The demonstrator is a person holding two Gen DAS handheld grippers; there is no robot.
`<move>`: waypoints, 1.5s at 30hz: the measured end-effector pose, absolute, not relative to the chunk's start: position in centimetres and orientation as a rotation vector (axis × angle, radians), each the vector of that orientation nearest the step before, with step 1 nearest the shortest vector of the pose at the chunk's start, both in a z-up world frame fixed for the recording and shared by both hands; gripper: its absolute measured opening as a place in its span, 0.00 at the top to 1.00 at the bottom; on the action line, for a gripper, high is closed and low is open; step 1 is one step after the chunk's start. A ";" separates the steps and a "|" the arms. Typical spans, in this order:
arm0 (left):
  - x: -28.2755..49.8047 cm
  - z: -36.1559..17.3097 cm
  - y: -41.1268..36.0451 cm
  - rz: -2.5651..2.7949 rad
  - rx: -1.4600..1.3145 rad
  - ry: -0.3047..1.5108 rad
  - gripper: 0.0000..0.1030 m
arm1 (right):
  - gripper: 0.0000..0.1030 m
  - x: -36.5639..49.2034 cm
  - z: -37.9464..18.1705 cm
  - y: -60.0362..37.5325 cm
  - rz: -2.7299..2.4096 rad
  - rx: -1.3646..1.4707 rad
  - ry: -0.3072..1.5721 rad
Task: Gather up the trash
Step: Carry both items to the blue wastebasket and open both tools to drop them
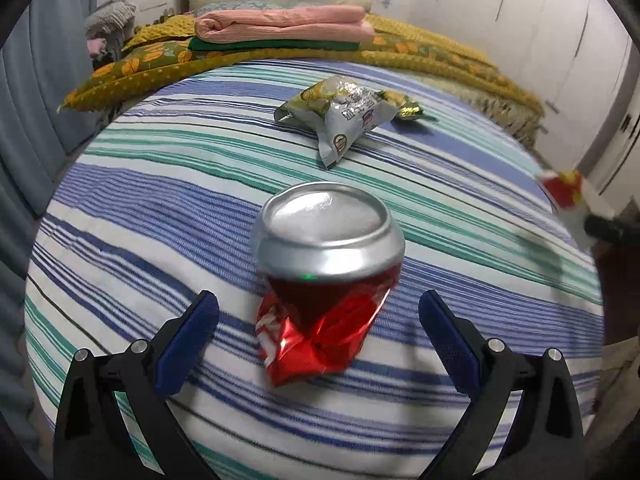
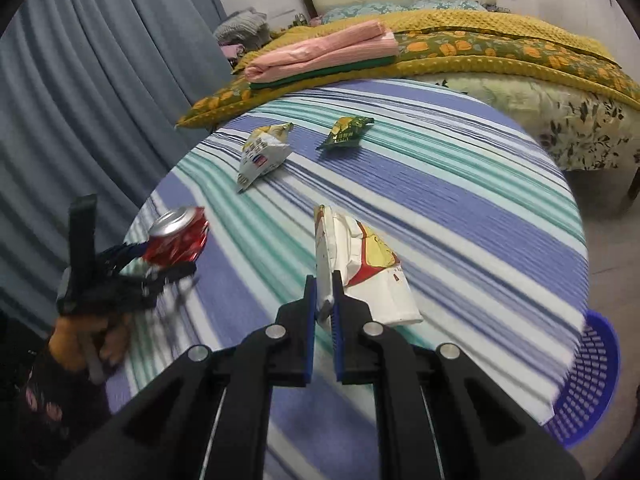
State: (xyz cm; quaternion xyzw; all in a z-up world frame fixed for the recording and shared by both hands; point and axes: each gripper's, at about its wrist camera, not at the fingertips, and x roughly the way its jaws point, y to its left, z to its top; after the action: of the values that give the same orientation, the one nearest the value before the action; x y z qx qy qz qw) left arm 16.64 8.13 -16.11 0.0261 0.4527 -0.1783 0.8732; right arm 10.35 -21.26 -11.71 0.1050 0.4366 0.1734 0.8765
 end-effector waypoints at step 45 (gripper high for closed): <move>9.0 -14.0 -35.1 -0.887 0.239 1.002 0.46 | 0.93 2.2 -19.2 -56.5 -0.122 0.663 0.929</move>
State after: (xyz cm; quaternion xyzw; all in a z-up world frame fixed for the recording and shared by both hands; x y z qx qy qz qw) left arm 9.00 -35.08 -13.96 0.1107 0.4634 -0.4100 0.7777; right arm 2.17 -56.54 -19.16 0.3134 0.4394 -0.0576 0.8399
